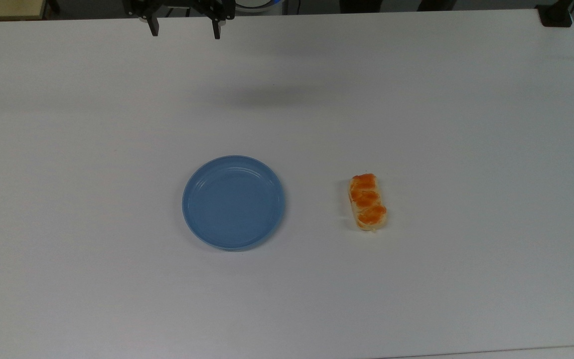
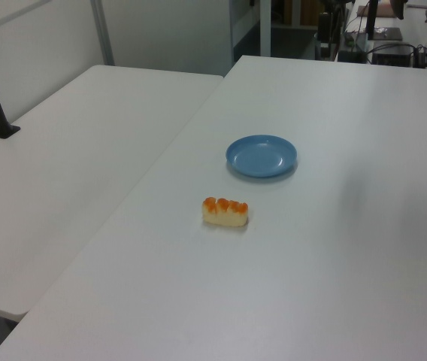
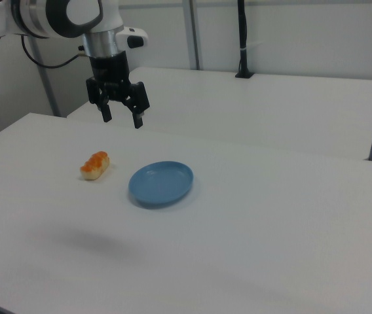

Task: Put the bread on a plate
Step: 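Move the open gripper down toward the orange-topped bread piece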

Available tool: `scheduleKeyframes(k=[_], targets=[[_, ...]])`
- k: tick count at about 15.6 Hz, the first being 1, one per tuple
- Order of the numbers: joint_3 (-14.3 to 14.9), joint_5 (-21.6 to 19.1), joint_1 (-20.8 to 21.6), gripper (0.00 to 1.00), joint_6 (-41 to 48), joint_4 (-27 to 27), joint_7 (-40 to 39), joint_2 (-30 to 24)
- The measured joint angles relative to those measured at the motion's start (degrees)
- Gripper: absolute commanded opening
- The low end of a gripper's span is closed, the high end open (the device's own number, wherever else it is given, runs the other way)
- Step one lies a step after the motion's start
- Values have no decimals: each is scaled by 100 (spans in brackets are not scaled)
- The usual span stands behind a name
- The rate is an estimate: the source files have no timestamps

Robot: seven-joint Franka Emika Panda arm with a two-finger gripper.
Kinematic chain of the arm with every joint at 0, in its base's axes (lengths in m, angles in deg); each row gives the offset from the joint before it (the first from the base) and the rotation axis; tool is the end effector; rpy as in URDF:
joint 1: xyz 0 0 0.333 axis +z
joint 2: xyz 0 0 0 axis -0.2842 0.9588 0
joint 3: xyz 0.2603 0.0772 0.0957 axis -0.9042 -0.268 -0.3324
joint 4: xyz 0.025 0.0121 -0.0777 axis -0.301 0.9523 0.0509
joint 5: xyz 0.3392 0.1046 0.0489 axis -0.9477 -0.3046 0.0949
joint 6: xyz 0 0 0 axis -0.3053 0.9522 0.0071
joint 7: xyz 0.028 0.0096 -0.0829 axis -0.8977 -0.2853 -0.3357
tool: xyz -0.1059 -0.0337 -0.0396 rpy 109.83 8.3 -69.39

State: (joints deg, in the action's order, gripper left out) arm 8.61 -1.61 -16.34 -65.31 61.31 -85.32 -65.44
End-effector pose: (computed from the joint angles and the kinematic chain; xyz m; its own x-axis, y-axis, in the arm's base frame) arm 0.5421 -0.0503 0.5674 0.9994 -0.0284 -0.0182 -0.0280 -0.9993 0.0234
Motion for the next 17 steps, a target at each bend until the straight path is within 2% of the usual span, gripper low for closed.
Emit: scheduleKeyframes(k=[17], targets=[[0,-59,-85,100,-1,-1,17,-17]])
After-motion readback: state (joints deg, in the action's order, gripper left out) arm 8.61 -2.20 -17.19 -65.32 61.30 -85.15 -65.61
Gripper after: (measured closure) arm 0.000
